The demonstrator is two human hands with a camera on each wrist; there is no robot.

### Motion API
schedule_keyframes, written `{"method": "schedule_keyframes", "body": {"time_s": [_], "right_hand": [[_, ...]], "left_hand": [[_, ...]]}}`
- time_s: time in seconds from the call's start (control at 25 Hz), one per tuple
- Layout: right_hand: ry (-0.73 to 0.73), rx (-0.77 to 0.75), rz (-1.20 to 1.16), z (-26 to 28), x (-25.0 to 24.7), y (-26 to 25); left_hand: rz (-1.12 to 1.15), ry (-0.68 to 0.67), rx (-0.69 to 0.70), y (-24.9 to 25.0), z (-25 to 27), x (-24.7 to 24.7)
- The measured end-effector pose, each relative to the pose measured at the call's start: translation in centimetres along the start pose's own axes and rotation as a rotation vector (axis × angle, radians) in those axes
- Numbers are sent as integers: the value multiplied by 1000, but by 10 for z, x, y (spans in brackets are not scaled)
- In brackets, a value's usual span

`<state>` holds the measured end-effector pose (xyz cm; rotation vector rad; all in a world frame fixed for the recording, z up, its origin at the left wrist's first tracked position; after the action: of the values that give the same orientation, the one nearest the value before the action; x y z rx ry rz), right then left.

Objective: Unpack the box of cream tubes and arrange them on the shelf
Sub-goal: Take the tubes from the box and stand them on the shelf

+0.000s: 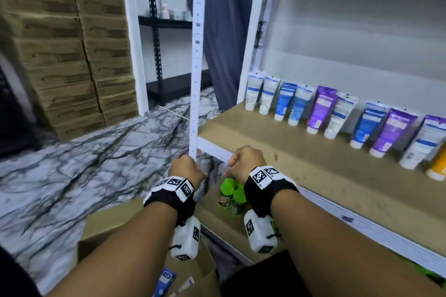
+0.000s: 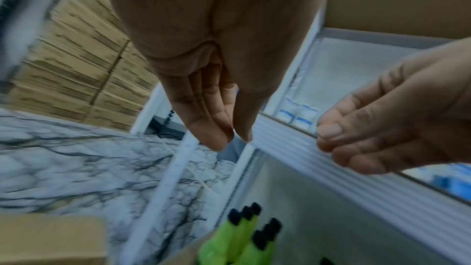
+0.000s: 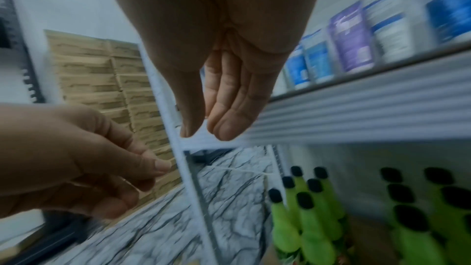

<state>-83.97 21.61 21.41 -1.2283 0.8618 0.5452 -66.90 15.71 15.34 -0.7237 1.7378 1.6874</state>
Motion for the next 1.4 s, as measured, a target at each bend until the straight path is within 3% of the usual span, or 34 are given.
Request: {"method": "schedule_keyframes", "body": {"time_s": [0.24,0.48,0.6,0.72,0.96,1.24,1.36,1.4], "right_hand": [[-278,-72,124,-12,162,-30],[-649,-3,301,-34,324,-14],[-770,-3,394,-42,404,6],[-850,-95,561,-73,523,60],[-1118,-211,649,-23,546,39],[-1103,-324,592,-1,573,56],[-1042,-311,613,-10,559,51],[-1035,-382,654,-12,552,44]], "left_hand": [[-281,-206,-257,-173,14,21],[-421,-392,-545,-336,39,59],[-427,-473,-696,-408,54,91],[-409,-535,-741,-465,50,131],[-442,-683,-709,-446,35,138],[-485,-681,-602,-422,28,130],[-492,-758,-586,-424,32,122],[-508,-798,-560,-423,30,117]]}}
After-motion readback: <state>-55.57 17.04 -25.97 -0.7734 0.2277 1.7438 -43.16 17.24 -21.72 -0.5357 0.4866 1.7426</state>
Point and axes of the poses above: each hand's wrist, its own z-axis away from the middle knuckle, its own x-axis out of the palm, y = z × x, the point moved 8 cm from there along -z, towards the middle knuckle, and after that the axes turned 3 degrees about x, right-handed, at the moved point
